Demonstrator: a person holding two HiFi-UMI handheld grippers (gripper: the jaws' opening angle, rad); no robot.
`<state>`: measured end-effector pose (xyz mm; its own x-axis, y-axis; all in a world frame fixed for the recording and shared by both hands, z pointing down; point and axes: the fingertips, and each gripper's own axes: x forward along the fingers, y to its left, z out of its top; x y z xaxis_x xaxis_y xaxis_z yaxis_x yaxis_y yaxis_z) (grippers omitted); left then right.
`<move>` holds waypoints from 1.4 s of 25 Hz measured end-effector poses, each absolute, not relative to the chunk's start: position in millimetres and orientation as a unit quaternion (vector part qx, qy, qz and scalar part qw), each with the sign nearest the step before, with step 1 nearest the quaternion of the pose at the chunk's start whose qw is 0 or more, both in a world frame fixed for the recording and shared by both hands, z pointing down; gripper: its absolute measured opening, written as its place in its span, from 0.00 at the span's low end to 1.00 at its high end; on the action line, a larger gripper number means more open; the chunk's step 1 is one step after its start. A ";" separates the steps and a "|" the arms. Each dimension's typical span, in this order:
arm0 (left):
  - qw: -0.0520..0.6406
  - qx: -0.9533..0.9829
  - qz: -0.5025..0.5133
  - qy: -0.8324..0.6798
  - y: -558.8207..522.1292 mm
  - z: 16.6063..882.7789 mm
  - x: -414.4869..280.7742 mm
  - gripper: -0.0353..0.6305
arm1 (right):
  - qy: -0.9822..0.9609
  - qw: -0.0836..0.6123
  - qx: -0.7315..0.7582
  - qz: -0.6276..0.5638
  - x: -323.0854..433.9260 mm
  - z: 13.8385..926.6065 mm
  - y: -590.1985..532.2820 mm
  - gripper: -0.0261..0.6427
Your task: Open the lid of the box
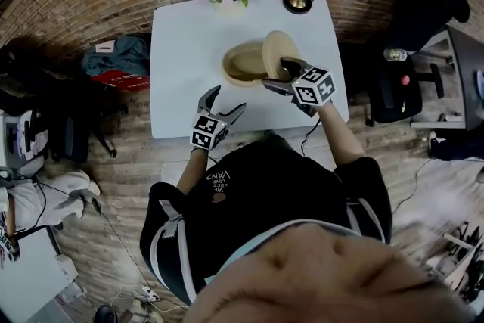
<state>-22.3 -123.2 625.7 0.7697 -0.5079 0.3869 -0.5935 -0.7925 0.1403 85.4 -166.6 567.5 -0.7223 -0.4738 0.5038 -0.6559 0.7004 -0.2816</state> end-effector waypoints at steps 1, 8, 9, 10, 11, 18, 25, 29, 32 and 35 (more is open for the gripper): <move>0.126 0.933 0.167 -0.293 -120.9 624.3 -22.5 0.69 | -0.898 0.192 0.319 0.233 86.9 567.6 -164.0 0.57; 0.114 0.934 0.157 -0.298 -112.8 613.1 -30.5 0.65 | -0.884 0.141 0.360 0.264 95.4 571.0 -146.1 0.57; 0.113 0.935 0.156 -0.299 -111.6 611.9 -31.6 0.64 | -0.881 0.133 0.366 0.269 96.4 571.8 -143.4 0.57; 0.111 0.935 0.154 -0.299 -110.2 610.7 -32.6 0.63 | -0.878 0.124 0.371 0.274 97.5 572.8 -140.5 0.57; 0.110 0.935 0.153 -0.299 -108.8 609.3 -33.8 0.62 | -0.875 0.117 0.377 0.278 98.7 573.9 -137.6 0.57; 0.101 0.937 0.142 -0.304 -101.2 598.1 -45.0 0.46 | -0.855 0.077 0.417 0.300 108.1 578.3 -118.6 0.57; 0.098 0.938 0.119 -0.310 -93.9 587.4 -52.3 0.30 | -0.843 0.057 0.439 0.305 111.9 580.6 -97.2 0.57; 0.095 0.937 0.111 -0.316 -90.5 583.3 -55.4 0.21 | -0.845 0.051 0.441 0.297 111.1 579.7 -85.9 0.57; 0.100 0.934 0.102 -0.327 -89.2 579.8 -59.3 0.13 | -0.845 0.049 0.442 0.297 110.4 580.1 -79.8 0.57; 0.105 0.931 0.102 -0.334 -87.2 580.5 -64.4 0.09 | -0.843 0.047 0.444 0.300 109.0 582.3 -76.4 0.57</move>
